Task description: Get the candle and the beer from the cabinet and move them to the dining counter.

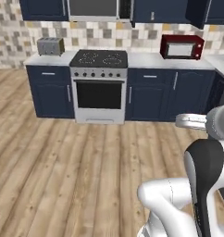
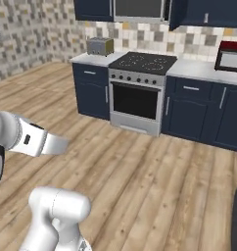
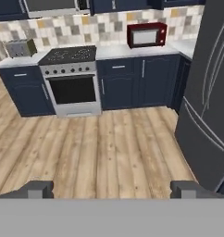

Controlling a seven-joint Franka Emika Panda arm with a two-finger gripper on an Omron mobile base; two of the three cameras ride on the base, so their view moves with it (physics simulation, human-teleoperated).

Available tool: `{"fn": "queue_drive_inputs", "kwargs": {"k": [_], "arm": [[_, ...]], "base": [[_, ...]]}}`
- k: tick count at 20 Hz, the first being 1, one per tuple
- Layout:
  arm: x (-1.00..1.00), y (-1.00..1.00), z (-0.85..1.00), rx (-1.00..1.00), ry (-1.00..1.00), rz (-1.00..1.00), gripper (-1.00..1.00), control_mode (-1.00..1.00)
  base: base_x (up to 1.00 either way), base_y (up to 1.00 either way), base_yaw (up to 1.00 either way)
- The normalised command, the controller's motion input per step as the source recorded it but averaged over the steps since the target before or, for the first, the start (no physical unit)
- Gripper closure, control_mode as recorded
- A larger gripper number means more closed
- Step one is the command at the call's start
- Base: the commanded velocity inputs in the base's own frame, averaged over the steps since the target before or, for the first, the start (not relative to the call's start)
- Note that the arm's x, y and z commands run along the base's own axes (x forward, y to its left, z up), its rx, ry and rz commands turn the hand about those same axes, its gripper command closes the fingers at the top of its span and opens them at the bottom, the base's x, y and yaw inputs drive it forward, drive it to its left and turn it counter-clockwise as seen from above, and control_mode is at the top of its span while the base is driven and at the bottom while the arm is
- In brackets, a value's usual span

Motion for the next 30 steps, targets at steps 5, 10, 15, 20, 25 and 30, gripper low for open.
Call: {"fn": "queue_drive_inputs", "kwargs": {"k": [5,10,15,20,25,30], "arm": [[0.00,0.00,0.00,0.00,0.00,0.00,-1.00,1.00],[0.00,0.00,0.00,0.00,0.00,0.00,-1.00,1.00],[0.00,0.00,0.00,0.00,0.00,0.00,-1.00,1.00],[0.00,0.00,0.00,0.00,0.00,0.00,-1.00,1.00],[0.00,0.00,0.00,0.00,0.00,0.00,-1.00,1.00],[0.00,0.00,0.00,0.00,0.00,0.00,-1.00,1.00]], "base": [[1.00,-0.64,0.00],[1.00,-0.71,0.00],[1.00,-0.66,0.00],[1.00,-0.65,0.00],[1.00,-0.67,0.00],[1.00,-0.65,0.00]]}}
